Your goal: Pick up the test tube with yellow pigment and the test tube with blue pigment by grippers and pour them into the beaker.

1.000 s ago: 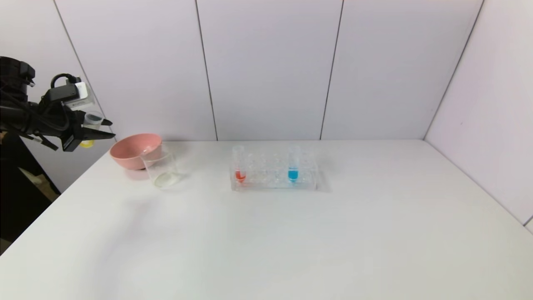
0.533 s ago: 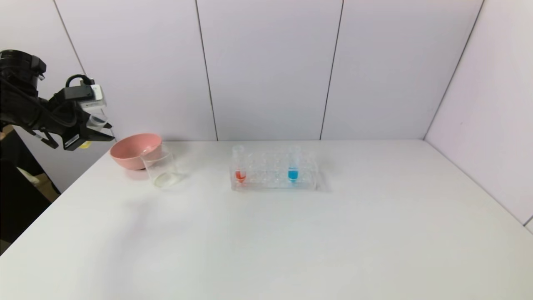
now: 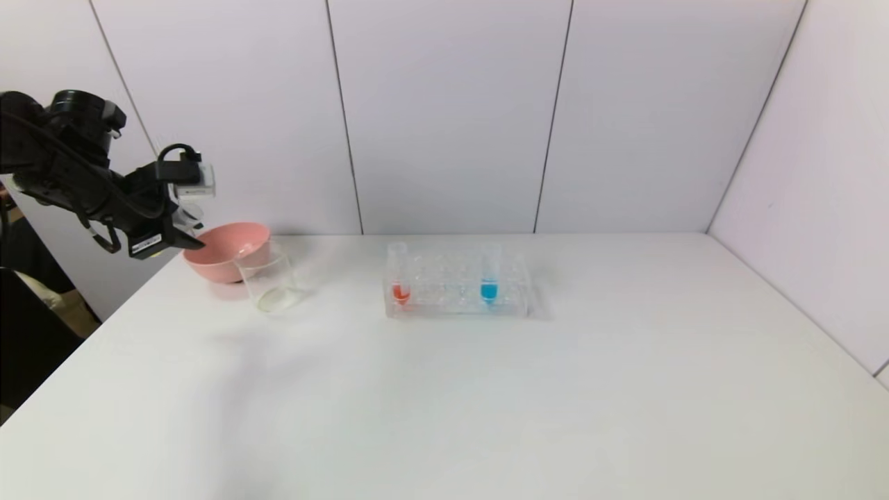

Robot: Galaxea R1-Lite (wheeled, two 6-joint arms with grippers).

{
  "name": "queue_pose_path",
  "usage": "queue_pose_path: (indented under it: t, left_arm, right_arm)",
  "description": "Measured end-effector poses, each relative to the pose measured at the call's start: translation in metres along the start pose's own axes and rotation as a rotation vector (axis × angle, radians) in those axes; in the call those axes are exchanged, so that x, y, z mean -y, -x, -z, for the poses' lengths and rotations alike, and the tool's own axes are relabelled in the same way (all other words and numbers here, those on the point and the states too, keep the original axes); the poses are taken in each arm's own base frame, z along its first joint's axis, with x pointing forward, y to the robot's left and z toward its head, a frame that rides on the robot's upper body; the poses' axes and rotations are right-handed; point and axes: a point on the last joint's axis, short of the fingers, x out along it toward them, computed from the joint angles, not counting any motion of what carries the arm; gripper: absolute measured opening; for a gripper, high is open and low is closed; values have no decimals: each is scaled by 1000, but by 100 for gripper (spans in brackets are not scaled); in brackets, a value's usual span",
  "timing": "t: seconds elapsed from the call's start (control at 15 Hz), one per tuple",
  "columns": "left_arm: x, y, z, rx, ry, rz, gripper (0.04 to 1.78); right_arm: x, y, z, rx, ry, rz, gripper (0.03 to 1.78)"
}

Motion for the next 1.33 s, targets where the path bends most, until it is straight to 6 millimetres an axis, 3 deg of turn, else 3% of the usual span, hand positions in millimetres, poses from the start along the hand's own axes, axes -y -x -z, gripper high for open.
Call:
queue_pose_path:
  t: [1.33]
  left_arm:
    - [9, -23, -19, -157, -47, 19, 54]
  right_arm:
    - [0, 0, 0, 0, 0, 0, 171]
